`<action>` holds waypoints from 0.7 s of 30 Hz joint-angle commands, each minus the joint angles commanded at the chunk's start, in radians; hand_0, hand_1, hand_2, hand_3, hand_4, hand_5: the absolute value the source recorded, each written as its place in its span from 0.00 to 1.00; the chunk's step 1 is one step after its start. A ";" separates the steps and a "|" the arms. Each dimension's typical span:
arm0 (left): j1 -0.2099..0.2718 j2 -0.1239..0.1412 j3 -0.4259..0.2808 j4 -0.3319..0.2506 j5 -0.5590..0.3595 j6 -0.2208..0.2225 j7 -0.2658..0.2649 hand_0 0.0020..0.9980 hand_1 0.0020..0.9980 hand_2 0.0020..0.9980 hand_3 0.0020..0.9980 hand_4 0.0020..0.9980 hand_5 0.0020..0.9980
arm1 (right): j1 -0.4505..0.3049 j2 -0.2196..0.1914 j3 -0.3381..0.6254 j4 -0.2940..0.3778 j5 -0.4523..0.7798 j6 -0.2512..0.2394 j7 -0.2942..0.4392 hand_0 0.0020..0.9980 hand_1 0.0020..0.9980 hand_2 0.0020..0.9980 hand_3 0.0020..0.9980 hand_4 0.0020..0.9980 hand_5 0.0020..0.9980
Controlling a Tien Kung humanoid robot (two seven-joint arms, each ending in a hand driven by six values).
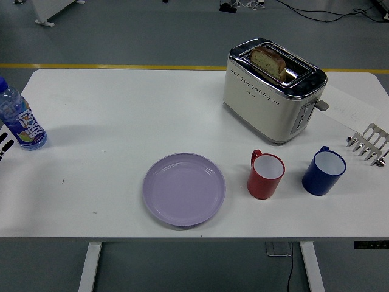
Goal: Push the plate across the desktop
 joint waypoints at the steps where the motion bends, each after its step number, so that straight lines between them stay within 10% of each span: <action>1: 0.000 0.000 -0.001 0.001 0.000 0.000 0.000 0.57 0.68 0.67 0.65 0.52 1.00 | -0.001 0.000 0.000 0.000 0.000 0.000 0.000 0.58 0.55 0.61 0.62 0.15 0.64; 21: -0.005 0.000 -0.002 0.010 0.003 -0.005 0.005 0.56 0.68 0.67 0.65 0.52 1.00 | 0.005 0.000 -0.006 -0.002 0.011 -0.004 0.005 0.58 0.55 0.61 0.62 0.15 0.63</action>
